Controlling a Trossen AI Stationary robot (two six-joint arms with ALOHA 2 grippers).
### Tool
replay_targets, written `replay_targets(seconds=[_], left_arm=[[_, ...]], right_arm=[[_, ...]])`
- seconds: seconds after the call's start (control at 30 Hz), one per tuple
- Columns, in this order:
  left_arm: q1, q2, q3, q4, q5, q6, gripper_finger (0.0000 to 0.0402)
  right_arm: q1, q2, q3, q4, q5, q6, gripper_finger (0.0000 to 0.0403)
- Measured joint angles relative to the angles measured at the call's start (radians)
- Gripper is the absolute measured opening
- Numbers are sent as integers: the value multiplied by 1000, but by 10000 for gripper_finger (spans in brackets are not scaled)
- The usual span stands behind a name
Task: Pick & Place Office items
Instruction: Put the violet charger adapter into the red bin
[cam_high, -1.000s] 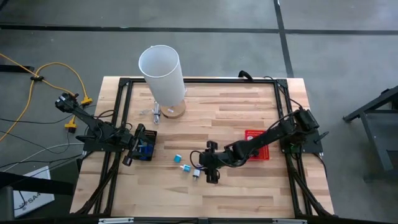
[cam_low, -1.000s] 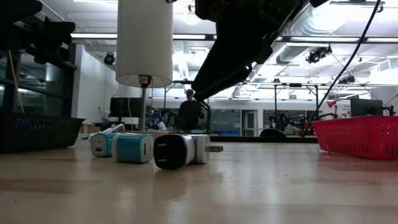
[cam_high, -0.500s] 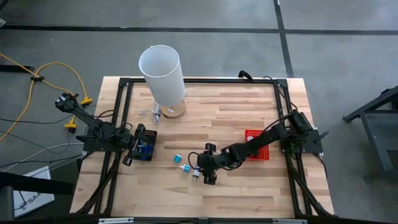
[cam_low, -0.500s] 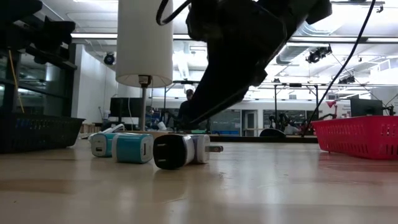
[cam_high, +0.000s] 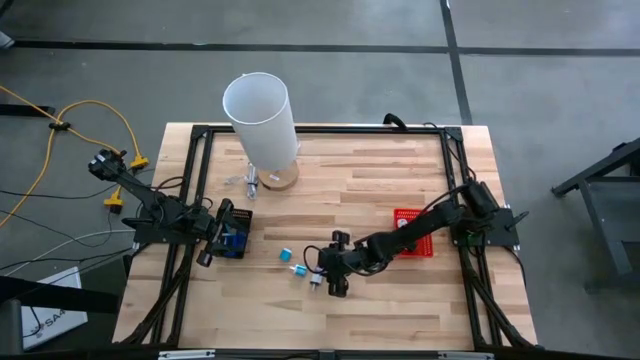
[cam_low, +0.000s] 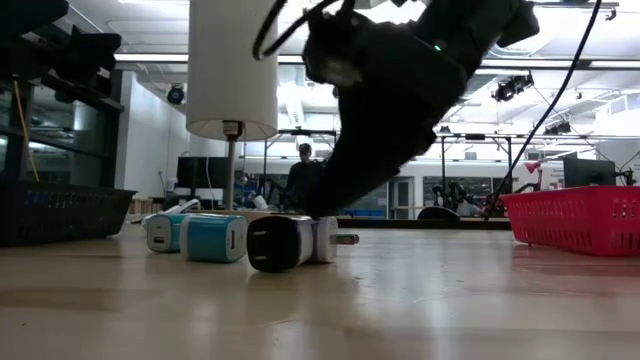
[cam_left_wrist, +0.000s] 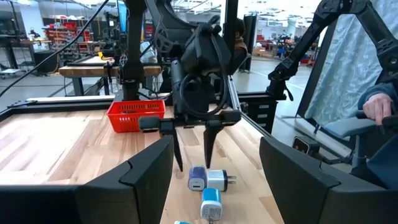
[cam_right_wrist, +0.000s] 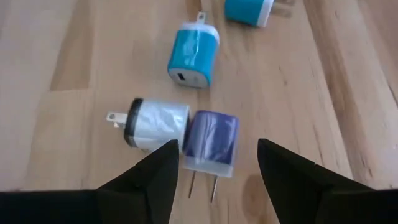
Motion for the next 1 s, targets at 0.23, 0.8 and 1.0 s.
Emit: replay_targets(seconds=[0.23,0.8,1.0], left_arm=[[0,0,0,3,0,0,233],[0,0,0,6,0,0,233],[0,0,0,6,0,0,233]], right_arm=[[0,14,1,16,-16,5,205],[-10,24,2,-8,19,26,205],[-10,24,2,-10,33,23,205]])
